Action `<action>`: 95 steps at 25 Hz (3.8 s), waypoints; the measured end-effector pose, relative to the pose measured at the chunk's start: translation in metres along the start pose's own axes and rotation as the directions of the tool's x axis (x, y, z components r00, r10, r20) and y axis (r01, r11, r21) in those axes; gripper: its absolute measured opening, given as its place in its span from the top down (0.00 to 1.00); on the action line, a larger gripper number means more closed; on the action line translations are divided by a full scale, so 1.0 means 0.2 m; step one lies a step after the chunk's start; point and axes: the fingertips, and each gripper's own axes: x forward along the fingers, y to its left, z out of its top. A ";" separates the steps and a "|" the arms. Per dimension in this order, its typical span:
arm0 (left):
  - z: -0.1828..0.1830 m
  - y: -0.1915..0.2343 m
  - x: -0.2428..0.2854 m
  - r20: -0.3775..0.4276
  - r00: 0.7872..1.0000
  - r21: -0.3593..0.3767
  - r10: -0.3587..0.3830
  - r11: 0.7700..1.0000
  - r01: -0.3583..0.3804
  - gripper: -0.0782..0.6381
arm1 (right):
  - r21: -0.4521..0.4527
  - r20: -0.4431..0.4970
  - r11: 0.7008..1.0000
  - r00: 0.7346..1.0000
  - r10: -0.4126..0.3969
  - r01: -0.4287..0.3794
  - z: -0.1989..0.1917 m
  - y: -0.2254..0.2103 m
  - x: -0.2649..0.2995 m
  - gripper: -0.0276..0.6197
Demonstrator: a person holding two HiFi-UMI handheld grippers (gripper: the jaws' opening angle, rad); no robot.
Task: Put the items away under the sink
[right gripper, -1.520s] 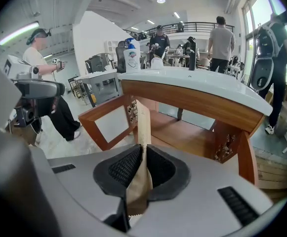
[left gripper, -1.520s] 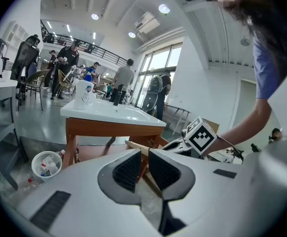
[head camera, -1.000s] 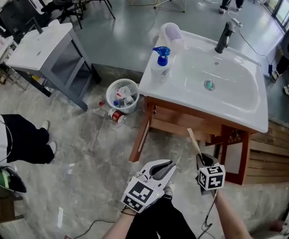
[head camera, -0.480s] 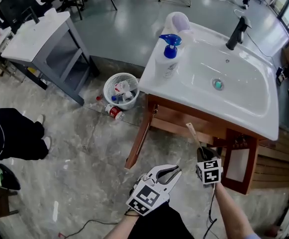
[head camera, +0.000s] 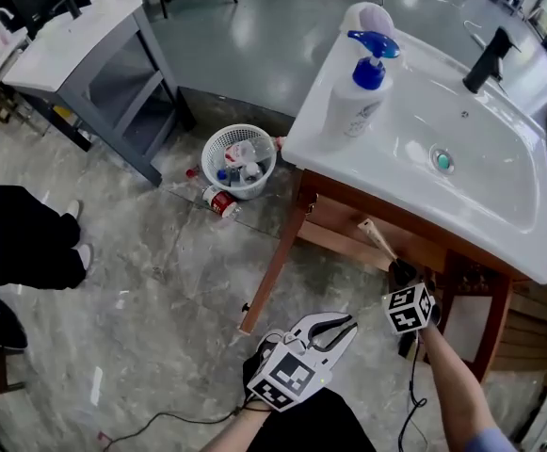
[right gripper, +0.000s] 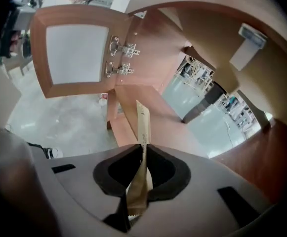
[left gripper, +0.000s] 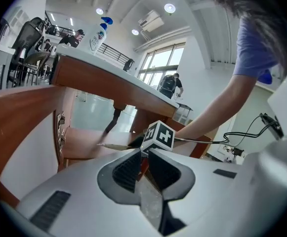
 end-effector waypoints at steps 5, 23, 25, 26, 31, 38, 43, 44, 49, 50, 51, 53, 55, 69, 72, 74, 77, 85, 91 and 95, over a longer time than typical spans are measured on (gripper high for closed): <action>-0.10 0.05 0.03 -0.020 1.000 0.002 -0.005 1.000 0.005 0.82 | -0.146 0.012 0.988 0.999 -0.045 0.046 0.10 -0.05 0.14 0.88; -0.25 0.05 0.03 -0.063 0.998 0.010 -0.011 1.000 0.012 0.82 | -0.257 0.018 0.959 0.992 -0.122 0.123 0.23 -0.12 0.32 0.72; -0.26 0.05 0.02 -0.063 0.998 0.004 -0.005 1.000 0.005 0.82 | -0.230 0.015 0.966 0.993 -0.120 0.120 0.21 -0.11 0.31 0.72; -0.26 0.05 0.02 -0.061 0.998 0.000 -0.002 1.000 0.002 0.82 | -0.212 0.016 0.970 0.993 -0.119 0.120 0.20 -0.11 0.30 0.72; -0.22 0.03 -0.02 -0.056 0.998 -0.025 0.007 1.000 -0.008 0.82 | 0.022 0.066 0.988 0.986 -0.154 0.153 0.21 -0.16 0.19 0.85; -0.12 -0.05 -0.07 -0.061 0.998 -0.049 0.005 0.999 -0.008 0.82 | 0.294 0.197 0.955 0.980 -0.032 -0.028 0.28 -0.08 -0.03 0.87; -0.05 -0.13 -0.12 -0.072 0.997 -0.042 -0.001 0.999 -0.002 0.82 | 0.344 0.208 0.936 0.978 -0.004 -0.069 0.26 -0.04 -0.17 0.93; -0.03 -0.14 -0.13 -0.076 0.997 -0.039 -0.003 0.999 0.000 0.82 | 0.349 0.203 0.934 0.979 -0.001 -0.071 0.25 -0.03 -0.20 0.93; 0.06 -0.21 -0.16 -0.079 0.997 -0.037 0.001 0.999 -0.004 0.82 | 0.439 0.170 0.889 0.984 0.059 -0.129 0.21 -0.01 -0.34 0.94; 0.07 -0.21 -0.17 -0.077 0.997 -0.038 0.005 0.999 -0.008 0.82 | 0.483 0.170 0.861 0.982 0.084 -0.157 0.20 -0.01 -0.37 0.94; 0.09 -0.22 -0.18 -0.076 0.997 -0.038 0.008 0.999 -0.011 0.82 | 0.529 0.177 0.829 0.979 0.103 -0.183 0.19 0.00 -0.40 0.94; 0.12 -0.23 -0.19 -0.075 0.997 -0.039 0.015 0.999 -0.018 0.82 | 0.602 0.207 0.769 0.972 0.113 -0.217 0.19 -0.01 -0.47 0.94; 0.15 -0.25 -0.21 -0.075 0.997 -0.037 0.020 0.999 -0.023 0.82 | 0.631 0.225 0.745 0.970 0.089 -0.215 0.19 -0.04 -0.55 0.94; 0.37 -0.42 -0.40 -0.061 0.996 -0.052 0.059 0.997 -0.062 0.82 | 0.636 0.318 0.673 0.923 0.218 -0.378 0.30 0.07 -1.09 0.94; 0.42 -0.46 -0.44 -0.057 0.996 -0.063 0.067 0.996 -0.070 0.82 | 0.595 0.356 0.681 0.900 0.253 -0.427 0.36 0.12 -1.21 0.94; 0.47 -0.48 -0.46 -0.045 0.996 -0.074 0.074 0.994 -0.077 0.82 | 0.564 0.372 0.698 0.890 0.263 -0.442 0.40 0.12 -1.28 0.94; 0.54 -0.51 -0.49 -0.030 0.996 -0.081 0.079 0.993 -0.081 0.82 | 0.544 0.386 0.708 0.884 0.265 -0.450 0.43 0.10 -1.37 0.94; 0.66 -0.58 -0.61 -0.009 0.994 -0.086 0.113 0.990 -0.113 0.82 | 0.638 0.427 0.624 0.882 0.201 -0.451 0.44 0.03 -1.60 0.94; 0.72 -0.65 -0.65 -0.008 0.991 -0.064 0.130 0.989 -0.131 0.82 | 0.641 0.442 0.622 0.879 0.180 -0.450 0.41 -0.01 -1.73 0.94; 0.74 -0.73 -0.67 -0.006 0.992 -0.045 0.129 0.991 -0.129 0.82 | 0.634 0.402 0.678 0.907 0.124 -0.373 0.34 -0.07 -1.78 0.94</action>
